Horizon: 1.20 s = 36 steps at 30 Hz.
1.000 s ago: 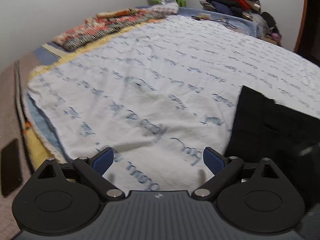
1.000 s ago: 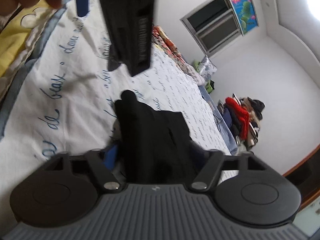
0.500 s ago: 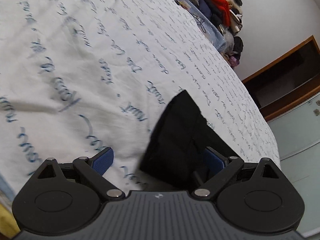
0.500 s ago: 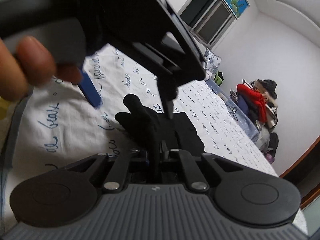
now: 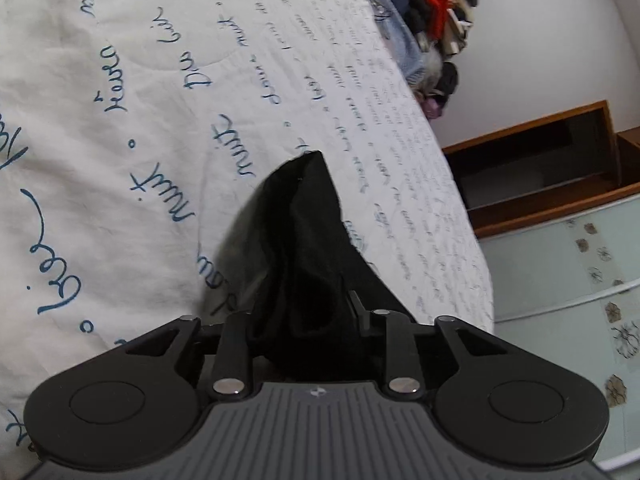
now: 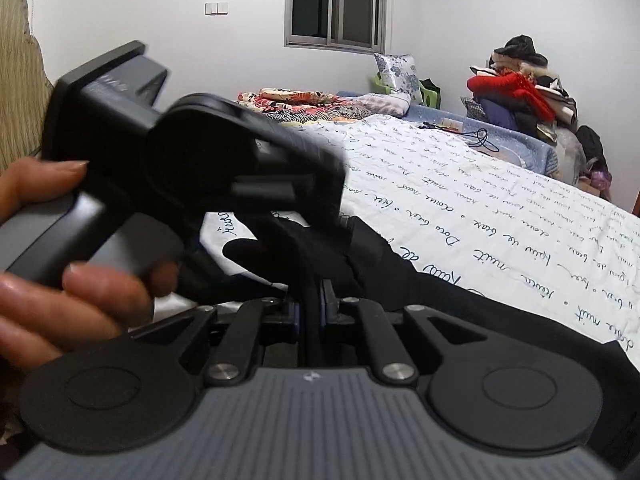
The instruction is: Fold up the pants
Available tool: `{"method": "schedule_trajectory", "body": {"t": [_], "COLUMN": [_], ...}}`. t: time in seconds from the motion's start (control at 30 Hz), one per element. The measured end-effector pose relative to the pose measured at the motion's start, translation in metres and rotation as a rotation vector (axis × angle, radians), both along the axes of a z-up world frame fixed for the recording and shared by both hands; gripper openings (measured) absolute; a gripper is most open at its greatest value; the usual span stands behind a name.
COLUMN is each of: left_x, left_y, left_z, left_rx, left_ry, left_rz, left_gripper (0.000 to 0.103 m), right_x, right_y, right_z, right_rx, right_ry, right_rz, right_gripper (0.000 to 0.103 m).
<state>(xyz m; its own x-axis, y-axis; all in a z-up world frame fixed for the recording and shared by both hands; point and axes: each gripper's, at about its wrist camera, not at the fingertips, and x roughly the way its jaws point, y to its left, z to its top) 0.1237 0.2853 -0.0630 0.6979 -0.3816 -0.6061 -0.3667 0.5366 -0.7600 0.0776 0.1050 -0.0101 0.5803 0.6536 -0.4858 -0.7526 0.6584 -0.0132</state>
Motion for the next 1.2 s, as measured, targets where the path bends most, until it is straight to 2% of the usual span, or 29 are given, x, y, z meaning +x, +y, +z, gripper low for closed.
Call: {"method": "schedule_trajectory", "body": {"t": [0.1,0.13,0.2,0.3,0.37,0.47,0.6,0.63,0.7,0.73,0.77,0.8,0.83,0.9,1.03,1.2], "left_x": [0.0,0.0,0.0,0.003,0.005,0.006,0.007,0.006,0.007,0.008,0.008,0.008,0.007,0.003,-0.003,-0.01], "left_y": [-0.004,-0.005,-0.008,-0.016,-0.017,-0.017,-0.01,-0.009,-0.012,-0.015,-0.018,-0.022,-0.023,-0.023,-0.025,-0.039], "left_z": [0.002,0.004,0.008,0.011,0.01,0.007,0.002,0.002,0.004,0.005,0.006,0.007,0.009,0.013,0.023,0.046], "left_rx": [0.051,0.07,0.116,0.2,0.226,0.245,0.203,0.19,0.217,0.242,0.268,0.3,0.315,0.315,0.332,0.396], "left_ry": [-0.009,-0.018,-0.036,-0.037,-0.026,-0.015,-0.014,-0.023,-0.026,-0.026,-0.022,-0.017,-0.025,-0.049,-0.082,-0.135], "left_rz": [-0.011,-0.018,-0.032,-0.066,-0.075,-0.081,-0.063,-0.058,-0.054,-0.059,-0.059,-0.062,-0.07,-0.071,-0.07,-0.063], "left_gripper": [0.02,0.02,0.02,0.02,0.021,0.028,0.052,0.054,0.053,0.05,0.043,0.029,0.026,0.021,0.019,0.018], "right_x": [-0.006,-0.011,-0.022,-0.043,-0.056,-0.072,-0.095,-0.098,-0.103,-0.102,-0.103,-0.104,-0.104,-0.106,-0.112,-0.108], "right_y": [0.0,-0.002,-0.007,-0.015,-0.024,-0.031,-0.029,-0.028,-0.028,-0.028,-0.027,-0.024,-0.022,-0.02,-0.022,-0.042], "right_z": [-0.002,-0.002,-0.002,-0.006,-0.011,-0.019,-0.027,-0.03,-0.036,-0.039,-0.04,-0.042,-0.044,-0.047,-0.047,-0.028], "right_rx": [-0.032,-0.052,-0.11,-0.228,-0.292,-0.37,-0.47,-0.502,-0.564,-0.577,-0.581,-0.584,-0.591,-0.605,-0.587,-0.454], "right_ry": [-0.007,-0.013,-0.062,-0.134,-0.167,-0.187,-0.282,-0.32,-0.394,-0.411,-0.421,-0.433,-0.444,-0.444,-0.434,-0.345], "right_rz": [0.015,0.025,0.027,0.034,0.031,0.017,0.003,-0.002,-0.019,-0.022,-0.026,-0.033,-0.033,-0.031,-0.028,-0.065], "right_gripper": [0.017,0.026,0.036,0.045,0.046,0.049,0.055,0.056,0.056,0.055,0.055,0.05,0.035,0.015,0.011,0.01]}}
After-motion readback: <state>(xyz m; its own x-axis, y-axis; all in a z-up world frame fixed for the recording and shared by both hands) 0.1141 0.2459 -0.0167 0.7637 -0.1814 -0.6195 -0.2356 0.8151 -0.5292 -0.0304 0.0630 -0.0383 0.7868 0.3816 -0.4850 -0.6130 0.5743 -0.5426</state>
